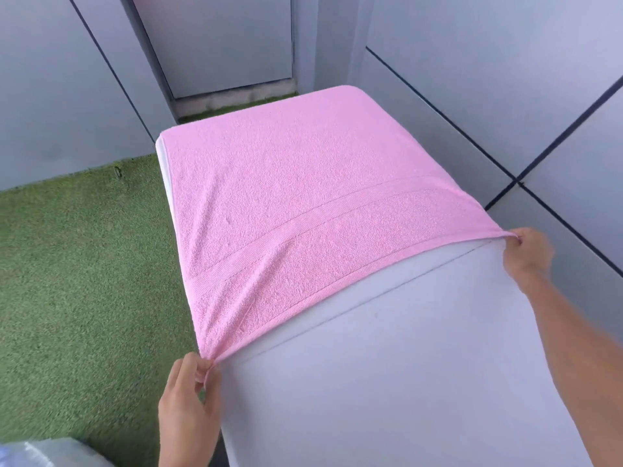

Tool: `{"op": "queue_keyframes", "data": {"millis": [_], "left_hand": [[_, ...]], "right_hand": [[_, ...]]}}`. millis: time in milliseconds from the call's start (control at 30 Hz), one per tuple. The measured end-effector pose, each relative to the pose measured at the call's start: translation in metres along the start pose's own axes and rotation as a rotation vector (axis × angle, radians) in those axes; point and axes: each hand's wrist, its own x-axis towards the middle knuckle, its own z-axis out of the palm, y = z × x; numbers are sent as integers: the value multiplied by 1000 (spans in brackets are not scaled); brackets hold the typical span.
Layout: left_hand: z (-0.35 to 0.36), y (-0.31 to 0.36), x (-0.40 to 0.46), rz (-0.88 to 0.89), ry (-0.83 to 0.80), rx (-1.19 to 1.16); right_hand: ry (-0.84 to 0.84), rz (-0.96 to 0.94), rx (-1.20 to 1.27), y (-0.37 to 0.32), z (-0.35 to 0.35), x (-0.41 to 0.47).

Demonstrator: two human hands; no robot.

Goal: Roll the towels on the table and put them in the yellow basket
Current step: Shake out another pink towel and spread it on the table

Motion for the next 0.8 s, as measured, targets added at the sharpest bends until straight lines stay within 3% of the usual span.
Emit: {"op": "queue_keyframes", "data": {"millis": [467,800], "left_hand": [[-15,28,-238,4,-35,3],[-22,48,-380,-32,-11,24]], "right_hand": [[12,115,22,197,-113,-140],[21,139,94,285,-184,-221]]}}
